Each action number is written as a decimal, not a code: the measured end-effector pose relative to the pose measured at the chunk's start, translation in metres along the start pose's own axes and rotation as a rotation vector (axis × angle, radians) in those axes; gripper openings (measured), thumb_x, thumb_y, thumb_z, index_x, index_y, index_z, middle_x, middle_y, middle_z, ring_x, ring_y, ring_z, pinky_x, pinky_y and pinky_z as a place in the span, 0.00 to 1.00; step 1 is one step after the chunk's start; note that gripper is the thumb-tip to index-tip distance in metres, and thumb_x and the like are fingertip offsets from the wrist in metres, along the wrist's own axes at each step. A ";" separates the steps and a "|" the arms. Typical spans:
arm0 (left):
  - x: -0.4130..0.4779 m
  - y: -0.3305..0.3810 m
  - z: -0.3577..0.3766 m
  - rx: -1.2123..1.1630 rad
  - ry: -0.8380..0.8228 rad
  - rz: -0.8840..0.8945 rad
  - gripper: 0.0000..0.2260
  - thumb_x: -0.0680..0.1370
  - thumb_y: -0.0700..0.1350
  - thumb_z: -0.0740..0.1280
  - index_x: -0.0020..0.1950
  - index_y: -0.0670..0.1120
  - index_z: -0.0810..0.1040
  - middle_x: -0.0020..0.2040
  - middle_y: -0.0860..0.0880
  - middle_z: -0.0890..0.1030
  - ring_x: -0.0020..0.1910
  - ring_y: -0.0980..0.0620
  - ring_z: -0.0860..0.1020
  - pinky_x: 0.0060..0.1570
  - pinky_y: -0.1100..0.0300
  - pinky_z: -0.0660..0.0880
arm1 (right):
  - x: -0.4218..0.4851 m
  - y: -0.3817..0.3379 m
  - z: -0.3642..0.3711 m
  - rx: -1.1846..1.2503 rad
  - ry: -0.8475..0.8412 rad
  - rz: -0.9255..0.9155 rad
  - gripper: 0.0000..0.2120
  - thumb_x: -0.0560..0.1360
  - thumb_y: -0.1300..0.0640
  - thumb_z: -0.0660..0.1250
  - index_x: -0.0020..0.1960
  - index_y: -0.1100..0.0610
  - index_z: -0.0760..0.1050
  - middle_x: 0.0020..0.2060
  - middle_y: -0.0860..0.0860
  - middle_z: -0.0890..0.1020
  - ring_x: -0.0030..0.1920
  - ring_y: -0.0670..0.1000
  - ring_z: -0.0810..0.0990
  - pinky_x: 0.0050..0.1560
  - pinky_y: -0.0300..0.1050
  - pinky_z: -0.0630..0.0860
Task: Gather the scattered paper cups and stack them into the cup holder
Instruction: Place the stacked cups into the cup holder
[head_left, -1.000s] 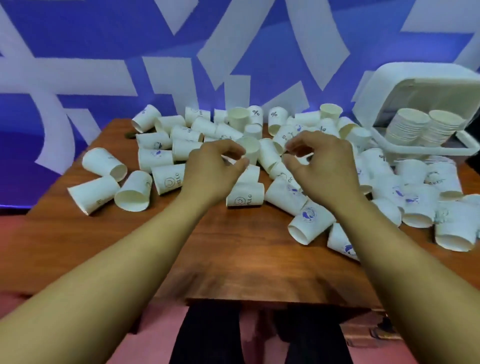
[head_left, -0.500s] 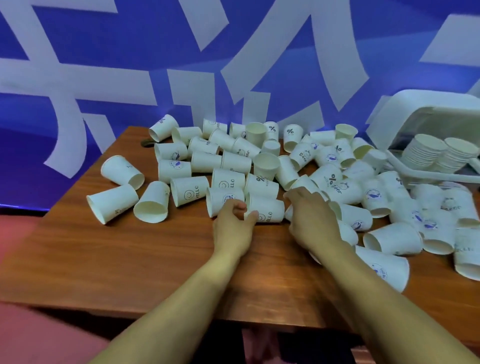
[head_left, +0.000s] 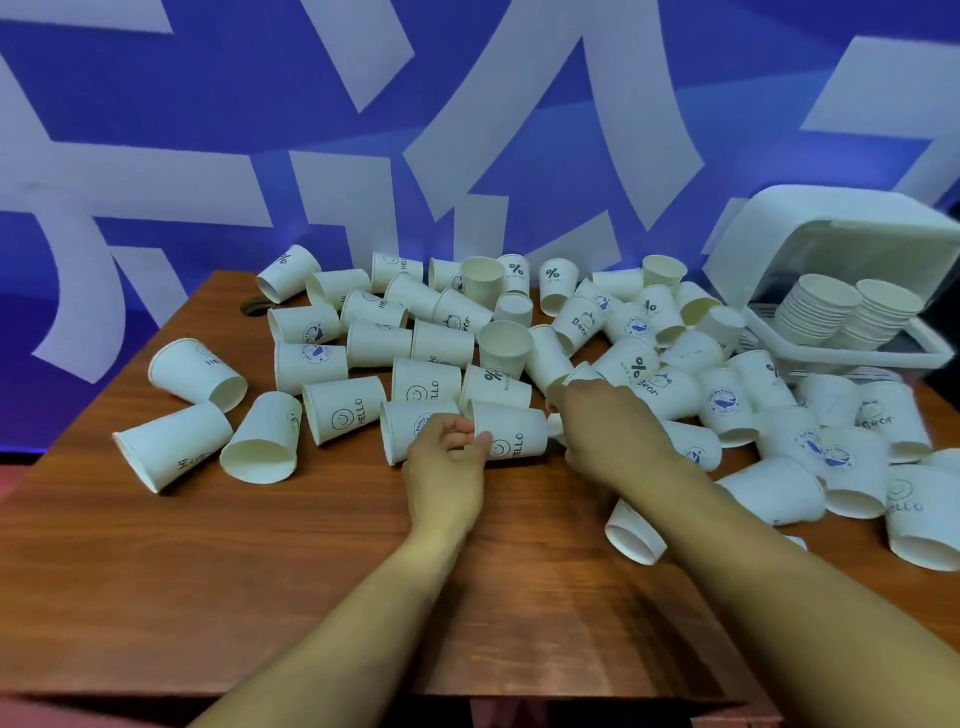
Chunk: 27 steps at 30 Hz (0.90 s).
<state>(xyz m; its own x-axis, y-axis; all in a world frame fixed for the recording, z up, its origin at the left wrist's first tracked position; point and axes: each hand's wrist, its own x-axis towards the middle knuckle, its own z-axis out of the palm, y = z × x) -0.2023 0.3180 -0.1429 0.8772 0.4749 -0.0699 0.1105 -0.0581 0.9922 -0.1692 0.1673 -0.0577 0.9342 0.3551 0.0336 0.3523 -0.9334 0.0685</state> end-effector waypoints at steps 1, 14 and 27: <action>-0.001 0.005 0.001 -0.011 0.000 0.007 0.07 0.72 0.45 0.74 0.44 0.52 0.77 0.39 0.52 0.83 0.39 0.57 0.81 0.40 0.62 0.73 | 0.001 0.002 -0.002 0.011 0.007 0.002 0.16 0.71 0.60 0.67 0.58 0.53 0.72 0.49 0.53 0.78 0.48 0.56 0.77 0.40 0.47 0.71; -0.006 0.093 0.033 -0.011 -0.050 0.330 0.07 0.73 0.45 0.74 0.44 0.57 0.81 0.39 0.57 0.83 0.36 0.60 0.79 0.44 0.59 0.78 | -0.029 0.068 -0.061 0.157 0.398 0.090 0.09 0.74 0.60 0.66 0.54 0.55 0.78 0.47 0.53 0.79 0.45 0.58 0.78 0.43 0.49 0.74; -0.009 0.183 0.219 0.206 -0.297 0.749 0.06 0.77 0.51 0.69 0.53 0.56 0.83 0.47 0.58 0.82 0.42 0.58 0.77 0.48 0.58 0.74 | -0.073 0.244 -0.095 0.039 0.703 0.448 0.04 0.74 0.58 0.69 0.48 0.55 0.79 0.44 0.53 0.82 0.41 0.62 0.79 0.41 0.53 0.77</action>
<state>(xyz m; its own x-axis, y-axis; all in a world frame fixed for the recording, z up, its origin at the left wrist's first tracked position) -0.0879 0.1113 0.0163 0.8360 -0.0036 0.5488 -0.4942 -0.4396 0.7500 -0.1573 -0.0812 0.0514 0.7386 -0.1128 0.6647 -0.0312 -0.9906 -0.1334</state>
